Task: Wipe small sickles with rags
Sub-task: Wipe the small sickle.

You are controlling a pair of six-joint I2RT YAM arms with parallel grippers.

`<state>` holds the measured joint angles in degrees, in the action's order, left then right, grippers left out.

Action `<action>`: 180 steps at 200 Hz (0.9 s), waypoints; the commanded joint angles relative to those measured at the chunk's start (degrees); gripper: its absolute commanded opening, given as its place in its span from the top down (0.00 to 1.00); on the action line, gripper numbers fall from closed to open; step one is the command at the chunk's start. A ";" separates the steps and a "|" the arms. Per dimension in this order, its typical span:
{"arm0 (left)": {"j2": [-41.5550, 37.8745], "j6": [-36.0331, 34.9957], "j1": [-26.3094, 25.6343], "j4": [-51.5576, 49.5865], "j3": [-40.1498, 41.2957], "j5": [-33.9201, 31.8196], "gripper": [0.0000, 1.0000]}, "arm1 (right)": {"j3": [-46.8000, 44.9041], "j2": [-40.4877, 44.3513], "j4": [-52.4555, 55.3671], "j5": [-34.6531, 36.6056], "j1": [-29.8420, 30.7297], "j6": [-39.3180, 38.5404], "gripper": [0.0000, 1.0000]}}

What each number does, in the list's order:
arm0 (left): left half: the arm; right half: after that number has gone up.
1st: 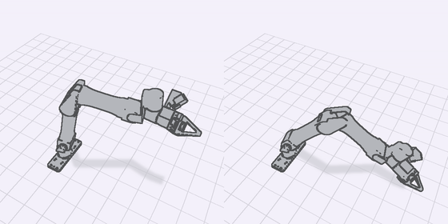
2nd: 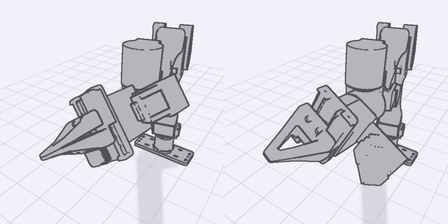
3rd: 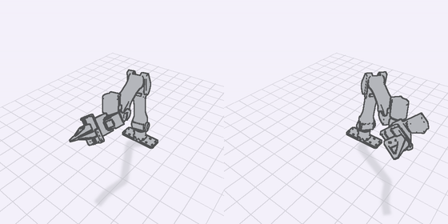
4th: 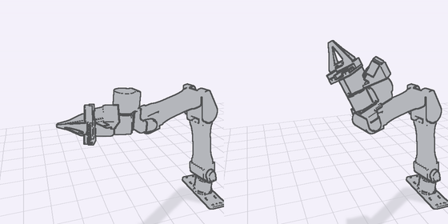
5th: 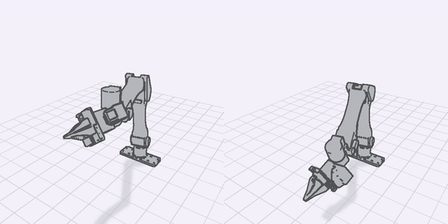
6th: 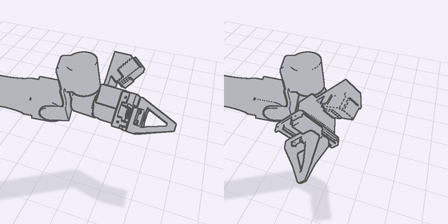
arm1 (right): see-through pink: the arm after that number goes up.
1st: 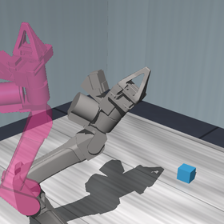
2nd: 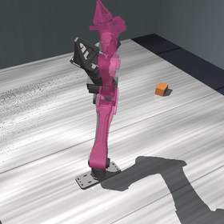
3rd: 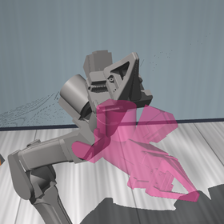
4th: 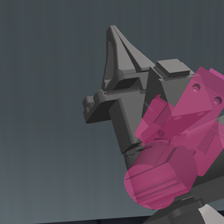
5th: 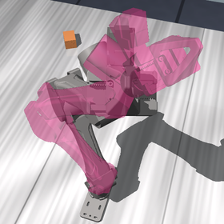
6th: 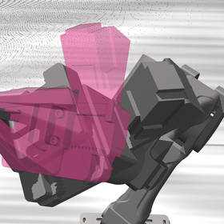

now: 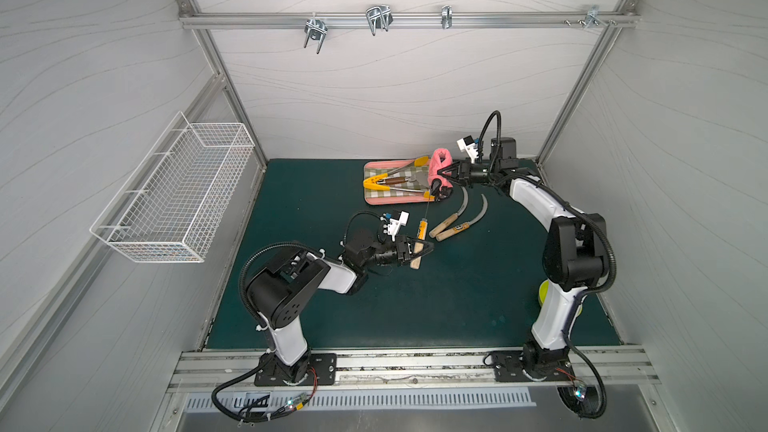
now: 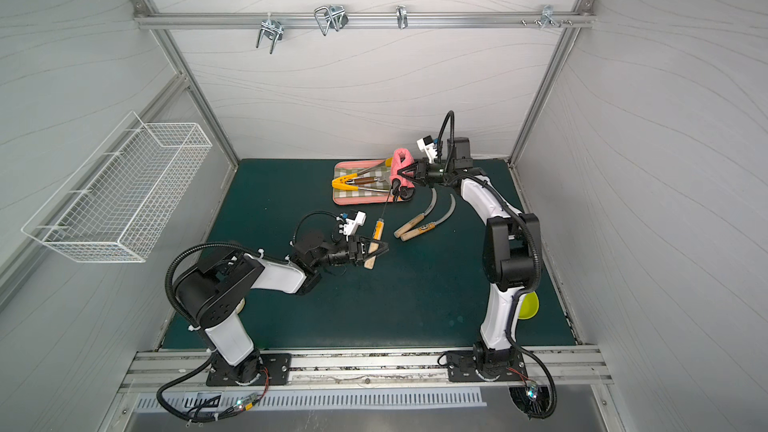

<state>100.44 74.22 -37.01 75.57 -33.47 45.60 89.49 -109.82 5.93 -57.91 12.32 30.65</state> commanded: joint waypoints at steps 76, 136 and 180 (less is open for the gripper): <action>-0.28 1.10 0.46 5.38 -3.39 0.94 1.00 | -10.87 2.64 -14.40 -3.89 3.32 8.47 1.00; -0.19 1.03 2.10 5.38 -4.88 1.76 1.00 | -20.50 7.82 -18.13 -1.48 7.71 10.65 1.00; 0.10 0.76 3.67 5.38 -5.26 2.49 1.00 | -27.33 13.34 -18.78 1.12 10.97 11.61 1.00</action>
<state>100.73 76.69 -34.22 71.16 -33.98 46.46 65.60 -99.37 -14.13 -56.62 20.62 40.86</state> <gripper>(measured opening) 0.246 0.106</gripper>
